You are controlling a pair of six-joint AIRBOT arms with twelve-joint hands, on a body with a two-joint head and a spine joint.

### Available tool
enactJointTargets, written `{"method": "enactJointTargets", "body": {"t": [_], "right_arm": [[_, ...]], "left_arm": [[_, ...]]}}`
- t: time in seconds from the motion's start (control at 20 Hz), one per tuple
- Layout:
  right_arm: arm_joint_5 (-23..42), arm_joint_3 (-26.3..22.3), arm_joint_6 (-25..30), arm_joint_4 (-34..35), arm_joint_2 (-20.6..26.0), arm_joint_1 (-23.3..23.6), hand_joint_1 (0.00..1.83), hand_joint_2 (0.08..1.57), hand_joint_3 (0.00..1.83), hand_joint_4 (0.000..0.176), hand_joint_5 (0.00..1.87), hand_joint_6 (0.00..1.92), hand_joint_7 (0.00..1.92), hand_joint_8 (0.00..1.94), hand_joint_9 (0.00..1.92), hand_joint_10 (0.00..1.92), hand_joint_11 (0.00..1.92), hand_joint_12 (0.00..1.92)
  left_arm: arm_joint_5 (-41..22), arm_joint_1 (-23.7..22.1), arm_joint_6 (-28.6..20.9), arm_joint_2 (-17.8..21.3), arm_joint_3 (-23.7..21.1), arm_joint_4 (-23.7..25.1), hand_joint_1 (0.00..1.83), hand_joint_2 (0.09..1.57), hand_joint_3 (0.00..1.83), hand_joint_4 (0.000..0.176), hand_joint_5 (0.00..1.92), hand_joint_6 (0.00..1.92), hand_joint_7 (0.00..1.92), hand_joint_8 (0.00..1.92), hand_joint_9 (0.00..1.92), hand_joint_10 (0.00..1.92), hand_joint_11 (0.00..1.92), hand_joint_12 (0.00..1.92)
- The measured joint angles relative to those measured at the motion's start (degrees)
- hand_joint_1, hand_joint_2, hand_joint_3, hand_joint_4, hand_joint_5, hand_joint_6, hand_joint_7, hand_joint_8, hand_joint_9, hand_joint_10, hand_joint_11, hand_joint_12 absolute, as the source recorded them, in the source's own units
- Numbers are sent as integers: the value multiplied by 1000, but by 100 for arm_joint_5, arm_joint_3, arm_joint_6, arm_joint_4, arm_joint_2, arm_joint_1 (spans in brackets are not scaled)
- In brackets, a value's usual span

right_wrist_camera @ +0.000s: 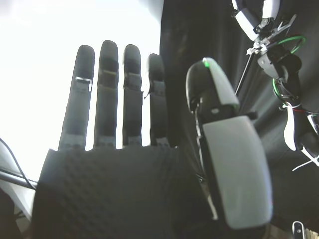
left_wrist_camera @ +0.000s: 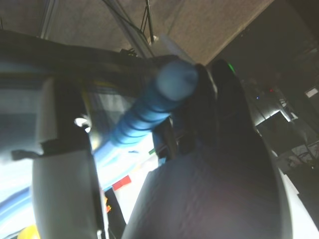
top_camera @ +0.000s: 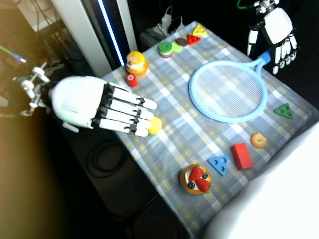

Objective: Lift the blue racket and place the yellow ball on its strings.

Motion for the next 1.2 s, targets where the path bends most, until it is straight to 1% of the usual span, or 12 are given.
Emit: {"method": "enactJointTargets", "body": {"t": [0.1, 0.15, 0.2, 0.25, 0.3, 0.4, 0.5, 0.6, 0.75, 1.1, 1.15, 1.2], "right_arm": [[-7, 9, 0, 9, 0, -4, 724, 1323, 0, 0, 580, 4, 659, 5, 607, 8, 298, 592], [-4, 17, 4, -2, -2, -4, 724, 1323, 0, 0, 583, 5, 668, 8, 620, 13, 320, 601], [-2, 17, 11, 7, -2, -20, 734, 1324, 0, 0, 587, 1, 678, 1, 634, 4, 349, 565], [11, 17, 20, 9, 0, -37, 740, 1323, 0, 0, 583, 1, 675, 1, 630, 2, 364, 518], [-9, 17, 22, 7, -4, -39, 721, 1323, 1, 0, 588, 2, 677, 2, 631, 1, 364, 508], [-17, 17, 26, 7, -11, -39, 683, 1328, 2, 0, 587, 1, 678, 1, 630, 2, 363, 500], [4, 17, 33, 17, -17, -72, 671, 1331, 3, 0, 594, 3, 686, 4, 647, 8, 387, 506], [-15, 20, 48, 24, -17, -105, 702, 1330, 1, 0, 603, 0, 693, 0, 658, 1, 414, 463], [-26, 20, 66, 48, -20, -103, 744, 1325, 1, 0, 602, 0, 694, 0, 655, 0, 465, 338], [-306, 251, 70, -181, -140, 313, 1034, 1085, 0, 0, 506, 0, 553, 0, 513, 1, 355, 245], [-487, 358, 120, -378, -219, 518, 1000, 1040, 0, 0, 494, 0, 520, 0, 486, 0, 348, 244], [-765, 518, 267, -684, -350, 756, 1053, 990, 0, 2, 492, 0, 501, 3, 462, 0, 291, 376]], "left_arm": [[-61, -39, -31, -7, -166, 190, 1273, 1037, 0, 0, 1194, 419, 1152, 895, 1104, 188, 423, 1151], [-90, -39, -122, -7, -284, 372, 965, 1024, 0, 62, 863, 1337, 954, 1619, 882, 1458, 523, 1767], [-155, -39, -238, -7, -391, 533, 888, 1068, 10, 113, 746, 1804, 873, 1861, 832, 1828, 626, 1890], [-219, -39, -369, -7, -431, 627, 972, 1095, 8, 163, 869, 1898, 905, 1909, 894, 1902, 726, 1915], [-334, -39, -463, -7, -476, 774, 921, 1305, 38, 173, 928, 1916, 1001, 1919, 984, 1917, 875, 1920], [-498, -35, -879, 68, -592, 938, 1365, 1309, 0, 176, 1092, 1921, 1299, 1921, 1394, 1921, 1397, 1921], [-516, 57, -1668, 273, -841, 1381, 1497, 1274, 0, 176, 1062, 1921, 1330, 1921, 1501, 1921, 1587, 1921], [-605, 275, -2568, 629, -1202, 1932, 1796, 1189, 0, 176, 917, 1921, 1202, 1921, 1445, 1921, 1501, 1921], [-1217, 656, -3679, 1198, -1777, 2640, 1820, 1216, 0, 176, 897, 1921, 1140, 1921, 1380, 1921, 1514, 1921], [-2343, 822, -4142, 1539, -2643, 3777, 1831, 1177, 0, 176, 871, 1921, 1202, 1921, 1528, 1921, 1323, 1905], [-2404, 824, -4190, 1545, -2693, 3851, 1831, 1081, 0, 176, 857, 1921, 1165, 1921, 1512, 1921, 949, 1478], [-2496, 857, -4358, 1591, -2802, 3971, 1831, 1172, 0, 176, 850, 1921, 1145, 1921, 1496, 1921, 1231, 1832]]}}
